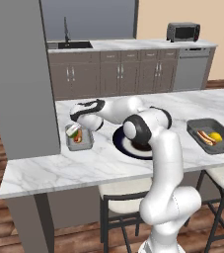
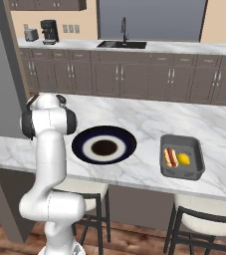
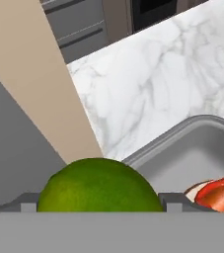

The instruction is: Place one cooked food and one vegetable from the large plate to each tupperware container.

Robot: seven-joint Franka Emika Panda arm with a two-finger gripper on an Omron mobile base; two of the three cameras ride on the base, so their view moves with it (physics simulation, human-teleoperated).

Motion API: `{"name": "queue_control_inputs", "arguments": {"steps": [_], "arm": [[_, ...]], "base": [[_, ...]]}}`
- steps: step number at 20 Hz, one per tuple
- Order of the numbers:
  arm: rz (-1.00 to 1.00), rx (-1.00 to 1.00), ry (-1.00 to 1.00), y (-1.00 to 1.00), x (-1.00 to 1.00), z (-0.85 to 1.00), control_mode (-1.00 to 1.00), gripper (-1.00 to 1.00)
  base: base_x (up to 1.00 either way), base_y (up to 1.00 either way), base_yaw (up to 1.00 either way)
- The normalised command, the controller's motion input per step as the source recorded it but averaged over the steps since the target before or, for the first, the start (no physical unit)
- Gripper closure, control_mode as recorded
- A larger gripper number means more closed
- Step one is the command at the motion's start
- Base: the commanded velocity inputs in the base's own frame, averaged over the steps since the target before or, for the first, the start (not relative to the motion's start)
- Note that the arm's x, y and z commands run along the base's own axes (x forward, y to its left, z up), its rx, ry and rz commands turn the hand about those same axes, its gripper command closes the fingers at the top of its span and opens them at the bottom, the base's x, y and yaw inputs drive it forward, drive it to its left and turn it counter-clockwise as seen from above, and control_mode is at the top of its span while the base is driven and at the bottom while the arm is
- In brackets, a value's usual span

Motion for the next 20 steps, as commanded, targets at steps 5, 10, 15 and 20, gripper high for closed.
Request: {"name": "queue_control_inputs", "arguments": {"steps": [5, 10, 15, 20], "arm": [[0.0, 0.0, 0.07, -0.41, 0.03, -0.26, -1.0, 1.0], [0.0, 0.0, 0.04, -0.68, -0.1, -0.13, -1.0, 1.0], [0.0, 0.0, 0.03, -0.31, -0.03, -0.14, -1.0, 1.0], [0.01, 0.06, 0.0, 0.04, 0.0, 0.13, -1.0, 1.0]], "base": [[0.0, 0.0, 0.0], [0.0, 0.0, 0.0], [0.0, 0.0, 0.0], [0.0, 0.0, 0.0]]}}
